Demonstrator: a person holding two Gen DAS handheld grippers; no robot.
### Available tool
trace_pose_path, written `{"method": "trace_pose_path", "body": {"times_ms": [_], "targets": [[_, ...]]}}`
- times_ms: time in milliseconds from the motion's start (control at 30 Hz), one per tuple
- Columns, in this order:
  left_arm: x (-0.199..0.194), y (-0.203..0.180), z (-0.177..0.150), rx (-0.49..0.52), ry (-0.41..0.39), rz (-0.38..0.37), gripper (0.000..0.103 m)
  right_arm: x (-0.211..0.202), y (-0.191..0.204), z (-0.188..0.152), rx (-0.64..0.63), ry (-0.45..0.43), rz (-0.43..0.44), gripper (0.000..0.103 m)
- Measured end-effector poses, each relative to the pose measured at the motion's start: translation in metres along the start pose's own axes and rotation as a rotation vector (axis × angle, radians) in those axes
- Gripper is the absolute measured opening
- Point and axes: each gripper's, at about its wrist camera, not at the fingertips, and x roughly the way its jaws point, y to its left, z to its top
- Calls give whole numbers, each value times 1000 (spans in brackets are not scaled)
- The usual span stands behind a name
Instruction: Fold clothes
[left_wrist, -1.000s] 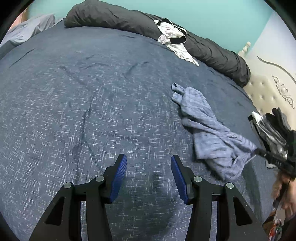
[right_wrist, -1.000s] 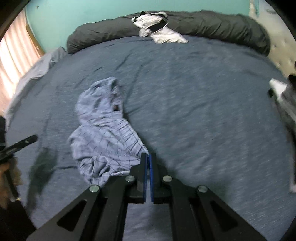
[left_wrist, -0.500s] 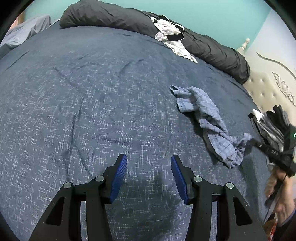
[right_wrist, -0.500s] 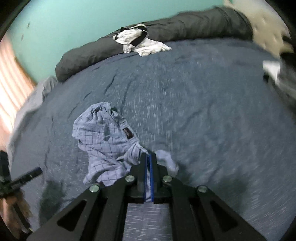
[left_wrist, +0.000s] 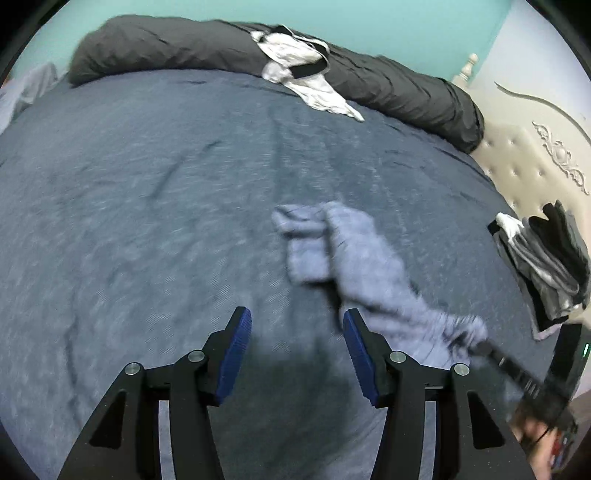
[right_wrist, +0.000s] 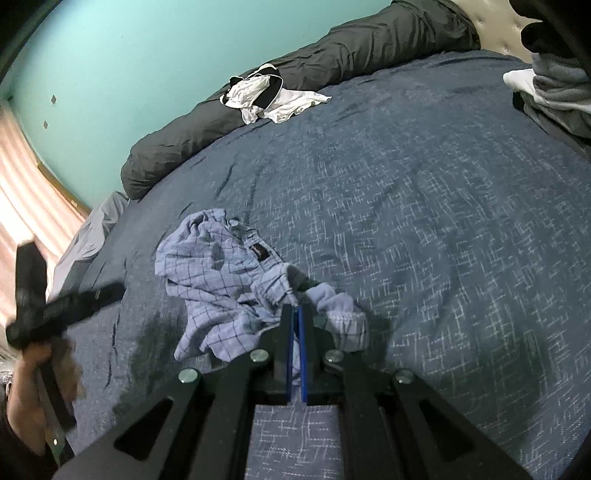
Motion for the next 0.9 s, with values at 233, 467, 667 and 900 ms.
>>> {"method": "trace_pose_path", "body": {"times_ms": [233,467,667,900], "targets": [[41,-12,33,-17,66,-17,57,6,-3,1,8,5,32,2],[54,-14,26,3,97,-45,13,4,-7,0,32,-3,47,2],[32,-8,11,0,84,-65,9,4,-6,0,44,-5,56,2],[-3,-3,-12,27,67,-50,9,2,-4,0,46,-9,69,2]]}}
